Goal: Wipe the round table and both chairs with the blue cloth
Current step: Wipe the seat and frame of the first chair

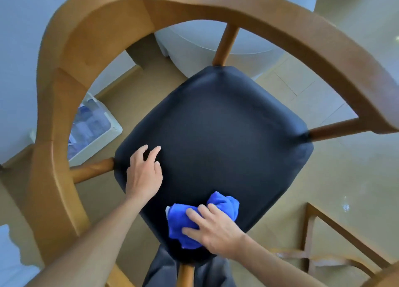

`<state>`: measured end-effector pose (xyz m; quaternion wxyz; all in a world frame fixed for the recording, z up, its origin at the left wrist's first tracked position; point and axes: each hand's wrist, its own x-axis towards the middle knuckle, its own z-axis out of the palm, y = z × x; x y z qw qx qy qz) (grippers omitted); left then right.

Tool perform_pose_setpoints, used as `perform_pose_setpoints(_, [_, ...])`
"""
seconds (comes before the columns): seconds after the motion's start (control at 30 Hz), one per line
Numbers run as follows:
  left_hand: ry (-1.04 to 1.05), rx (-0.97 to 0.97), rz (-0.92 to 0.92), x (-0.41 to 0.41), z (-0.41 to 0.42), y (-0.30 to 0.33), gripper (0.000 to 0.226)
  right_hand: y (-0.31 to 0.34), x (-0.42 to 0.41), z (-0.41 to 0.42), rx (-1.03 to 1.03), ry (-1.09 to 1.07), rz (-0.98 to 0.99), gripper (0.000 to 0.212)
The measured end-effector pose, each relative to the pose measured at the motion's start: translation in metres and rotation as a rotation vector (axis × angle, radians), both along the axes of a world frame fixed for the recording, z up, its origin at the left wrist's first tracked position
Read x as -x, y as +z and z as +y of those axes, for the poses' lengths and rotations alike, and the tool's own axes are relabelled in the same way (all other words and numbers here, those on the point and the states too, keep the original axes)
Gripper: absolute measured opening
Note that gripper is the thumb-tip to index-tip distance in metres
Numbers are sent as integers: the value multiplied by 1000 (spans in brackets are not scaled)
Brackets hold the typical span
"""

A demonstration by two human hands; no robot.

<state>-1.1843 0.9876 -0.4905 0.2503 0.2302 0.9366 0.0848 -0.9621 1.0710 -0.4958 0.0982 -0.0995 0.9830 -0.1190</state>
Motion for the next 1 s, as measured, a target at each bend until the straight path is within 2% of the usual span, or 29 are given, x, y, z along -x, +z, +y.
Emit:
perform_pose_setpoints(0.1, [-127,45,77,-8,3,-7,50,4,-19,87,-49,-377,58,48])
perform_pose_setpoints(0.23, [-223,91,93,-25,10,-24,58,19,-33,178,-96,-1090,-120,62])
perform_pose_setpoints(0.3, [-222,96,120,-31,11,-33,59,18,-29,190,-66,-1224,-141,62])
perform_pose_setpoints(0.4, [-242,112,160,-35,10,-43,66,8,-17,186,-33,-1324,-72,62])
perform_pose_setpoints(0.53, [-247,106,166,-39,10,-55,69,-5,6,182,-8,-1633,-46,60])
perform_pose_setpoints(0.7, [-235,59,194,-39,9,-61,70,-7,50,191,-48,-1739,-23,52])
perform_pose_setpoints(0.8, [-229,46,205,-39,7,-61,71,-10,102,198,-55,-1710,7,52])
perform_pose_setpoints(0.87, [-229,43,223,-39,8,-62,70,-14,151,190,-47,-1575,19,51])
perform_pose_setpoints(1.0, [-229,41,225,-38,9,-60,71,-17,242,127,-88,-1151,13,51])
